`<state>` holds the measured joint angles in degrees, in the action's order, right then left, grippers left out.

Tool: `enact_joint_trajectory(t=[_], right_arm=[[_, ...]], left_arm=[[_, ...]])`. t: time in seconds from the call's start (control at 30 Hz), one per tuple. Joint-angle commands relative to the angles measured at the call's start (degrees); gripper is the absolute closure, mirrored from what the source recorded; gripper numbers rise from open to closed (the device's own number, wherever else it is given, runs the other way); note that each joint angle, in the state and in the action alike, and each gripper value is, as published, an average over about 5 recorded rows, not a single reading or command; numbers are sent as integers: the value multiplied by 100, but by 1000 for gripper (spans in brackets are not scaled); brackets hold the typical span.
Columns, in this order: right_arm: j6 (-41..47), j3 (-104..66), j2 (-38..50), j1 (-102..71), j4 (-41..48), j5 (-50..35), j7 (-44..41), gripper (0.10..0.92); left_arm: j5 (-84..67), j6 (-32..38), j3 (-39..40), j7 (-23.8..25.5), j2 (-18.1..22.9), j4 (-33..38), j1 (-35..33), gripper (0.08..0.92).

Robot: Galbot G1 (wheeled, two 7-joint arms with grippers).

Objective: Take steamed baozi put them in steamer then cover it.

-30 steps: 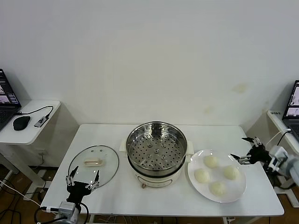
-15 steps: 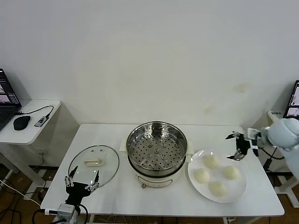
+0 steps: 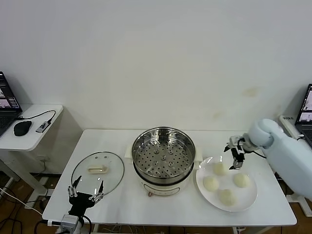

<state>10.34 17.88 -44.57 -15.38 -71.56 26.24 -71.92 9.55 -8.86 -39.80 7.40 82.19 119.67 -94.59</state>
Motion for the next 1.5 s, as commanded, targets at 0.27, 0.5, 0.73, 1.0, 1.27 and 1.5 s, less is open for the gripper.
enact_joint_trajectory(t=[0.27,0.5,0.73,1.0,1.27,1.5], right_arm=[[-29,283,-421,-7,559,368,195,203],[-34,257,-423,-83,609,380,268,203],[-7,254,-475,-103,709,370,391,203],[21,259,-477,-105,765,286,443,289],[-42,246,-440,-53,806,-2,412,458],[65,436,0,369,362,-642,250,467]], left_arm=[[31,4,45,7,3,-63,1,177],[40,7,51,10,-5,-95,2,177],[47,11,60,8,-4,-113,1,177],[63,16,79,1,1,-138,6,177],[76,21,105,-5,5,-157,18,177],[81,19,132,-6,0,-143,47,177]])
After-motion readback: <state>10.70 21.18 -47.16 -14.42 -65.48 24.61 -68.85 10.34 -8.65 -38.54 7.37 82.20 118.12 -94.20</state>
